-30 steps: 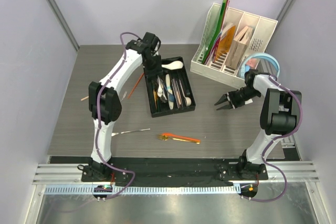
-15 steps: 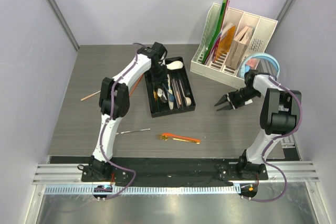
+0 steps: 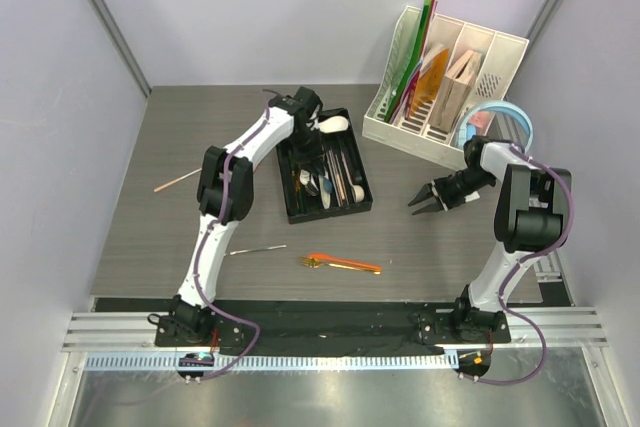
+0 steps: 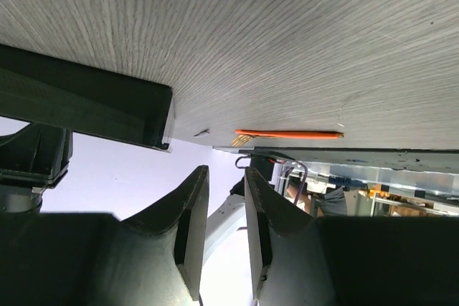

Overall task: Sort the eating utensils into containers
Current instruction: Pick up the spoon from the storage box.

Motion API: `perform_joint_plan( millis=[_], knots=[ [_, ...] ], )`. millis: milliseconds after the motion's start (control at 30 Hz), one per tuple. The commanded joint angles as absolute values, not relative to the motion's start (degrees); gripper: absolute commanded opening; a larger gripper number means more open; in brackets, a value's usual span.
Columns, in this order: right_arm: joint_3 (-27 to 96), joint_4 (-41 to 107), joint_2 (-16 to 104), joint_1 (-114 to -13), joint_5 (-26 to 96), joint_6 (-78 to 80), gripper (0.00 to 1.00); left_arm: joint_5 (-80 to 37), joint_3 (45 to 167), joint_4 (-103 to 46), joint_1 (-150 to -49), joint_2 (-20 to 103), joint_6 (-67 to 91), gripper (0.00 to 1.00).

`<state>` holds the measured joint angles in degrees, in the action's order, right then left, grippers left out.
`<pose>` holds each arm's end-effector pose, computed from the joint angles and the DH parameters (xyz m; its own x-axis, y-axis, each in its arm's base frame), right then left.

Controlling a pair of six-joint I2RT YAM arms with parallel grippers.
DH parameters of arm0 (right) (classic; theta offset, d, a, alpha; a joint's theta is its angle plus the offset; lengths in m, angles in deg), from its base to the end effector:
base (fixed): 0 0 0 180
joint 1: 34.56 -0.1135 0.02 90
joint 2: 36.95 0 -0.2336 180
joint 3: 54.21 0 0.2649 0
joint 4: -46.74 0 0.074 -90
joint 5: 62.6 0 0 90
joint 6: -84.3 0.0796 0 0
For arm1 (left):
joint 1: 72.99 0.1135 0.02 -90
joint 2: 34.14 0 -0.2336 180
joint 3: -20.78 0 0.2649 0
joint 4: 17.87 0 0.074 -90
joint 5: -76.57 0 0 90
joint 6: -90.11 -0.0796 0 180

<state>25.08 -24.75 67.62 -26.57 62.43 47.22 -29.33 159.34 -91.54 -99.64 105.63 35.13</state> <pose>0.3053 0.0033 0.0883 -0.4486 0.7227 0.5258 0.8936 0.3731 0.2496 0.4393 -0.2449 0.1134 -0.9908 -0.1203 -0.0618 -0.0896 0.9262 -0.3663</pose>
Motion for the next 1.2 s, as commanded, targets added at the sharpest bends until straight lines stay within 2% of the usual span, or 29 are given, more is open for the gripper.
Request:
perform_joint_plan(
  millis=[0,133,300,433,767,800,833,933,1033,1167],
  knots=[
    [25.2,-26.6,68.3,-26.5,62.7,45.8,0.32,-29.0,161.7,-91.2,-99.9,106.4,35.3,0.26],
    [24.9,-26.6,68.7,-26.5,62.8,45.5,0.32,-29.3,161.9,-91.1,-100.2,106.7,35.4,0.24],
    [25.3,-26.6,69.1,-26.5,62.7,45.4,0.32,-29.8,161.6,-91.0,-100.4,107.5,35.3,0.14],
    [25.4,-26.6,69.2,-26.5,62.7,45.4,0.32,-30.0,161.1,-91.0,-100.5,107.5,35.3,0.01],
    [25.2,-26.6,69.3,-26.5,62.7,45.2,0.32,-29.3,161.6,-90.6,-100.6,105.7,34.9,0.0],
    [25.2,-26.6,69.4,-26.5,62.7,45.1,0.32,-29.6,161.7,-90.5,-100.8,105.8,34.9,0.0],
    [25.2,-26.6,69.4,-26.5,62.7,45.0,0.31,-29.6,161.6,-90.5,-100.7,105.9,35.0,0.1],
    [25.2,-26.6,69.3,-26.5,62.6,44.7,0.32,-29.3,161.5,-90.6,-100.8,106.0,35.7,0.2],
    [24.7,-26.6,69.1,-26.5,62.6,44.7,0.32,-28.9,158.3,-88.0,-100.9,103.9,36.5,0.25],
    [24.2,-26.7,69.1,-26.5,62.6,44.7,0.32,-28.5,150.4,-80.3,-101.0,100.1,38.3,0.27]
  ],
)
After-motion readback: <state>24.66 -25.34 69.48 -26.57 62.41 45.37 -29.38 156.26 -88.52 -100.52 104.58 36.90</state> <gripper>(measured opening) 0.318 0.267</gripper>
